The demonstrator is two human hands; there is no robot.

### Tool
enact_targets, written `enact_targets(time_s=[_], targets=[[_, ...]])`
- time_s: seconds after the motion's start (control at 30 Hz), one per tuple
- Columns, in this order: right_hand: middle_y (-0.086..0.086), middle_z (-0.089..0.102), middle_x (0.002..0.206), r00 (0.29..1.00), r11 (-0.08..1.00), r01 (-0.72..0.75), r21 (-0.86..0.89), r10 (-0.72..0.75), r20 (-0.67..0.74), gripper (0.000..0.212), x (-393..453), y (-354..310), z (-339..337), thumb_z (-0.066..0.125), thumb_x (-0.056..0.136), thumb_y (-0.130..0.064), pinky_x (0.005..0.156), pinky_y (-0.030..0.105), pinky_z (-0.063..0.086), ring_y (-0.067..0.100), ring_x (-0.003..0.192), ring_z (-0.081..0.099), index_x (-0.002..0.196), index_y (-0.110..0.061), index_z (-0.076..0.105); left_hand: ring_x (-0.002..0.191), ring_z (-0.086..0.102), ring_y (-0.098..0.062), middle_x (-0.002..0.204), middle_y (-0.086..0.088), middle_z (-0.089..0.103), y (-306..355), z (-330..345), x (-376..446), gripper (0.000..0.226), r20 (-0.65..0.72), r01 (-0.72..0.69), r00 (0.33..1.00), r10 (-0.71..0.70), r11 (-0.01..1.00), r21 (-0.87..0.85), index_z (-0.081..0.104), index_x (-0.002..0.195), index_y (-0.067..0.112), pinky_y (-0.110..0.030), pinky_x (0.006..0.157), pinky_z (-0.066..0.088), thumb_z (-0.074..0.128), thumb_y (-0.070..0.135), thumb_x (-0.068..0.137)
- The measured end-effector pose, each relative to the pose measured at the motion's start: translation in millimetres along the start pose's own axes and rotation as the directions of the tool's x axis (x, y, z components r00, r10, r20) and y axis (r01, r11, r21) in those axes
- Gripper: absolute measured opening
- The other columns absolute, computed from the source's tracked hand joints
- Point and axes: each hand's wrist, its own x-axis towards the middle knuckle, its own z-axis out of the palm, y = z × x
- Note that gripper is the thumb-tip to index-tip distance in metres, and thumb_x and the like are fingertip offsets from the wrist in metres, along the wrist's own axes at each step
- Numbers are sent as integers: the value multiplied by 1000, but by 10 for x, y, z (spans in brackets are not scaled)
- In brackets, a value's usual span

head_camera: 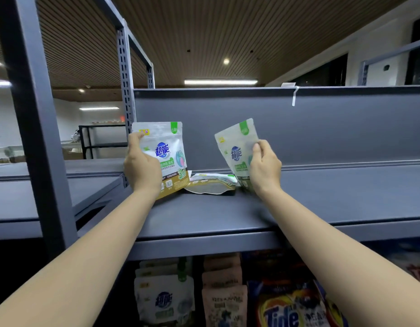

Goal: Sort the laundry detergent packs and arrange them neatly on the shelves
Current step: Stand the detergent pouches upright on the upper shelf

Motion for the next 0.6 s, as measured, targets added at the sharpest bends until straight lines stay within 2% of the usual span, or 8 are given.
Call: enact_targets(time_s=[0.07, 0.13, 0.23, 0.3, 0.37, 0.47, 0.53, 0.6], targets=[[-4, 56, 83, 995, 1000, -1, -2, 1, -103, 26, -32, -17, -112, 31, 102, -28, 69, 33, 34, 25, 81, 50, 103, -19, 55, 87, 55, -35, 116, -13, 62, 72, -32, -77, 60, -54, -14, 998, 13, 999, -29, 46, 130, 16, -25, 61, 26, 26, -10, 80], [-4, 56, 84, 983, 999, 0, -36, -6, -181, 27, -65, -15, -220, 30, 102, -31, 64, 31, 30, 23, 77, 47, 104, -19, 54, 95, 56, -33, 124, -12, 58, 174, -61, -192, 63, -100, -42, 995, 31, 993, -114, 41, 133, 11, -18, 59, 26, 24, -11, 77], [-7, 54, 78, 974, 999, -17, -39, 8, -227, 27, -124, -5, -339, 29, 102, -33, 64, 30, 30, 22, 74, 46, 104, -21, 53, 102, 54, -15, 131, -14, 53, 323, -116, -355, 63, -116, -78, 992, 50, 964, -253, 35, 135, 4, -3, 68, 36, 24, -11, 75], [-11, 52, 71, 984, 999, -33, 20, 36, -173, 24, -181, 14, -398, 31, 101, -33, 63, 30, 29, 21, 74, 48, 99, -22, 52, 107, 55, -19, 130, -18, 53, 364, -141, -439, 60, -49, -31, 999, 18, 961, -274, 30, 138, 4, -19, 88, 45, 26, -10, 80], [-12, 53, 71, 993, 991, -70, 116, 79, -82, 15, -240, 40, -451, 39, 98, -29, 65, 29, 31, 19, 75, 49, 93, -21, 51, 107, 55, -29, 124, -15, 57, 363, -161, -507, 54, 52, 59, 997, -48, 975, -216, 35, 135, 8, -32, 84, 44, 34, -2, 82], [-9, 54, 72, 978, 961, -208, 183, 202, 49, 9, -299, 51, -524, 47, 87, -17, 71, 31, 39, 20, 81, 49, 81, -17, 53, 93, 55, -28, 107, -4, 62, 354, -203, -592, 41, 139, 244, 965, -224, 959, -143, 54, 111, 15, -26, 70, 34, 39, 25, 75], [-6, 50, 66, 957, 943, -287, 170, 275, 94, 18, -318, 23, -566, 46, 85, -13, 62, 29, 38, 22, 79, 45, 67, -17, 48, 86, 55, -34, 98, -5, 66, 365, -227, -635, 28, 184, 371, 919, -350, 923, -99, 63, 94, 13, -26, 60, 31, 42, 27, 82], [-4, 46, 61, 951, 939, -306, 159, 294, 92, 27, -343, -7, -601, 42, 85, -10, 55, 27, 33, 20, 72, 40, 59, -16, 40, 64, 42, -32, 63, -3, 55, 394, -258, -676, 30, 179, 438, 892, -416, 892, -109, 51, 62, 12, -27, 49, 24, 42, 22, 88]])
